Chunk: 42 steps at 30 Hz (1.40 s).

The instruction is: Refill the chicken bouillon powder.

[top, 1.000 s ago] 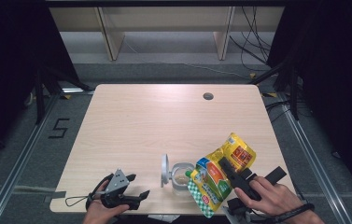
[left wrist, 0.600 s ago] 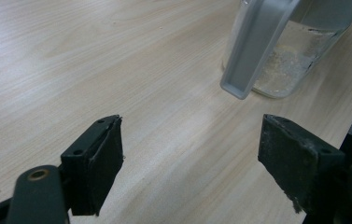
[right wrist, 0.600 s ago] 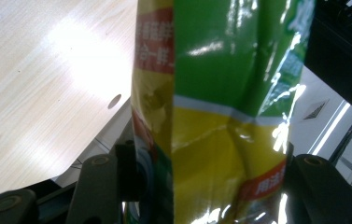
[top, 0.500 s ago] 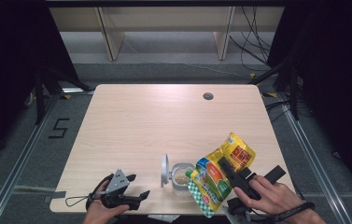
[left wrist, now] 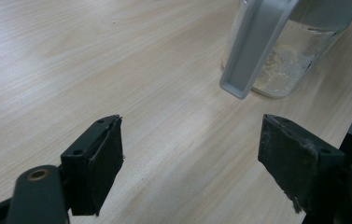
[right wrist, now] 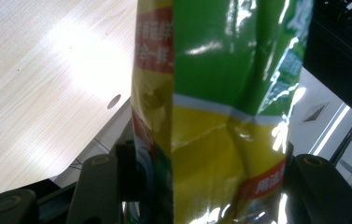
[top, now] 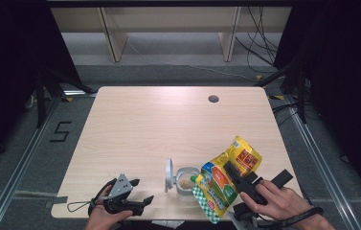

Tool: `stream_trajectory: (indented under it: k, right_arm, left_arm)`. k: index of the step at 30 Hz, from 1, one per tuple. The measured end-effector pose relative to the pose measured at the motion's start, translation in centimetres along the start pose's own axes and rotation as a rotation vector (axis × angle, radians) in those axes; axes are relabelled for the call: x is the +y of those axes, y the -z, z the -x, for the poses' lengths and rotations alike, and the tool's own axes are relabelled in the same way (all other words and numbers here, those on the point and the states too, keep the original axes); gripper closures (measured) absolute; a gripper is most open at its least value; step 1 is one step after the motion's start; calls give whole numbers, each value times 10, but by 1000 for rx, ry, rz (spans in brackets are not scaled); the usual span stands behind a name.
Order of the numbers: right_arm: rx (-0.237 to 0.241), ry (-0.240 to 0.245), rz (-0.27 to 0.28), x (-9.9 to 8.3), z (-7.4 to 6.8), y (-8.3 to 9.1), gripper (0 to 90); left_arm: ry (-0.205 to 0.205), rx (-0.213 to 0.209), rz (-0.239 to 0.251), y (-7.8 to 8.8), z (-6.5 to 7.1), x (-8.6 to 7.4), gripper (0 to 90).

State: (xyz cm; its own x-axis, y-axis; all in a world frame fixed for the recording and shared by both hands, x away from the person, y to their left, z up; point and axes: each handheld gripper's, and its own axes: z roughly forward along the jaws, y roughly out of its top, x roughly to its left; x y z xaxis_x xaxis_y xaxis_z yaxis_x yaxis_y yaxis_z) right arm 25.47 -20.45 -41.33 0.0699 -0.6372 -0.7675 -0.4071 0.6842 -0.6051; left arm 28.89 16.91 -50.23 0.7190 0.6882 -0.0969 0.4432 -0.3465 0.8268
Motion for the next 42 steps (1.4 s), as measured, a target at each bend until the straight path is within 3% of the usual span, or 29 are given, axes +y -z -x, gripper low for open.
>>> stream_trajectory:
  k: [9, 11, 12, 14, 15, 17, 18, 19, 20, 26, 27, 30, 34, 35, 42]
  right_arm:
    - [-3, -3, 7, -1, 0, 1, 491]
    - [-3, 78, -3, -2, 4, 2, 491]
    - [-16, 13, 17, -1, 1, 2, 491]
    - [-23, 17, 22, -1, 2, 2, 491]
    - [-14, -3, 11, -2, 0, 3, 491]
    - [-10, 8, 6, -2, 0, 4, 491]
    - [-13, 6, 7, -2, 0, 4, 491]
    - [-7, 0, 5, -2, -1, 4, 492]
    - [6, 49, -8, -3, 2, 5, 492]
    - [-2, 33, 1, -3, 2, 5, 492]
    - [2, 59, 2, -4, 3, 5, 492]
    - [-1, 38, 2, -3, 2, 5, 492]
    - [-23, 62, 20, -3, 4, 4, 494]
    - [-34, 38, 26, -3, 2, 4, 494]
    - [-13, 26, 15, -3, 2, 5, 495]
  left_arm:
    - [4, 0, 4, 0, 0, 0, 214]
    - [4, 0, 4, 0, 0, 0, 214]
    - [4, 0, 4, 0, 0, 0, 214]
    - [4, 0, 4, 0, 0, 0, 214]
    - [0, 0, 0, 0, 0, 0, 214]
    - [5, -1, 3, 0, 0, 0, 214]
    - [-20, 9, -20, 1, -1, 0, 214]
    - [-18, 4, -18, 0, -1, 0, 214]
    - [-19, 4, -18, 0, -1, 0, 214]
    - [2, 1, 3, 0, 0, 0, 214]
    - [1, 1, 3, 0, 0, 0, 214]
    - [2, -4, 4, 0, 0, 0, 214]
    - [-14, 14, -9, 1, -1, 0, 214]
    - [-9, 10, -4, 1, -1, 0, 214]
    - [-10, 10, -4, 1, -1, 0, 214]
